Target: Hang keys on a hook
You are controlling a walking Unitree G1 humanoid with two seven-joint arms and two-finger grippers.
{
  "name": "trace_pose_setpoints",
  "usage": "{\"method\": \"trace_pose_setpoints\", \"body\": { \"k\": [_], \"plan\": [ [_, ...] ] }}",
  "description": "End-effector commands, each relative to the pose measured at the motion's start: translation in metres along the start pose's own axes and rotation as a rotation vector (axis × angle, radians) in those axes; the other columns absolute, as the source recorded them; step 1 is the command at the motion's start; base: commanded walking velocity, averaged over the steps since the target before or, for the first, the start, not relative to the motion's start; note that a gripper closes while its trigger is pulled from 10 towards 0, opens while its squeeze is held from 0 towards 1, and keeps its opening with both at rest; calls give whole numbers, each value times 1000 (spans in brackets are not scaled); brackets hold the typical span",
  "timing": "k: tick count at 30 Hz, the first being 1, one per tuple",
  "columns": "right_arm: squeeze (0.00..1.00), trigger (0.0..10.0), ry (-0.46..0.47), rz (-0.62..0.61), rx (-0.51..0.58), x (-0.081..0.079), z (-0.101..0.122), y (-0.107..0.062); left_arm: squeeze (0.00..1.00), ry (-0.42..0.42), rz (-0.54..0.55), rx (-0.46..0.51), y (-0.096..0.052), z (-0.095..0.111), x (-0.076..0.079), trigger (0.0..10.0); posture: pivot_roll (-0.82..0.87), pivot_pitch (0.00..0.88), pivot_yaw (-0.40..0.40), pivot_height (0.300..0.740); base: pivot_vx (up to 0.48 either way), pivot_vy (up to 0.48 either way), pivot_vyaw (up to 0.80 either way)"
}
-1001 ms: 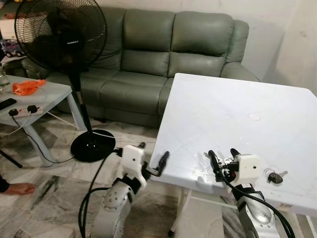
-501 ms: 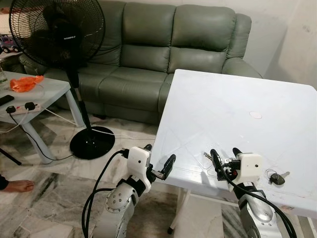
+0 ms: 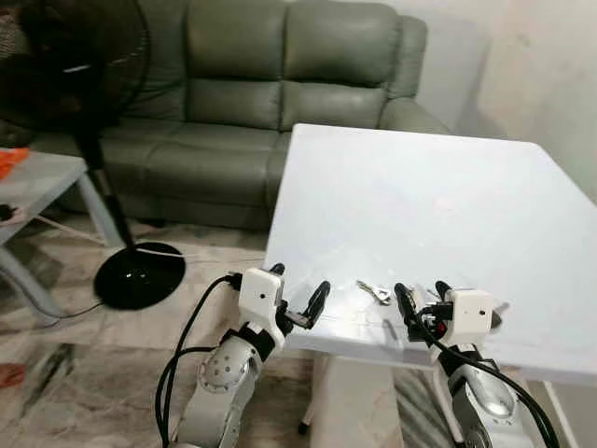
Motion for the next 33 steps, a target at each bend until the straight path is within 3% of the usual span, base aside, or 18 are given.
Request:
{"method": "trace_pose_setpoints", "body": {
  "k": [1,8,13,18,22,33],
  "plan": [
    [0,10000,6,4,2,1,3,1,0,7,11,-8,1,-2,-1,10000,-25,0,-52,740,0,0,-700],
    [0,10000,-5,7,3,2,3,1,0,8,6,-5,2,-2,0,10000,-24,0,-54,740,0,0,-678],
    [0,10000,-9,14,23,0,6,1,0,38,-47,-7,1,-2,8,10000,-23,0,-55,740,0,0,-101],
    [0,10000,1,27,18,-7,7,5,0,43,-183,24,-3,2,30,10000,-21,0,-57,740,0,0,0],
    [0,10000,10,17,10,-8,6,7,0,50,-197,21,-5,1,33,10000,-21,0,-57,740,0,0,0],
    [0,10000,4,-181,-7,3,8,17,0,25,-219,12,-13,0,42,10000,-27,39,-67,740,0,0,0]
  ]
}}
Point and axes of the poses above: a point about 5 cm out from each wrist's last joint towards the gripper, its own y axis pointing out of the wrist towards the gripper, its own z axis along the axis of the wrist's last joint, x = y × z, the point moved 3 cm from there along y, pointing out of the wrist towards the gripper, and after that the axes turned 13 degrees about y, right-handed, at the moved point
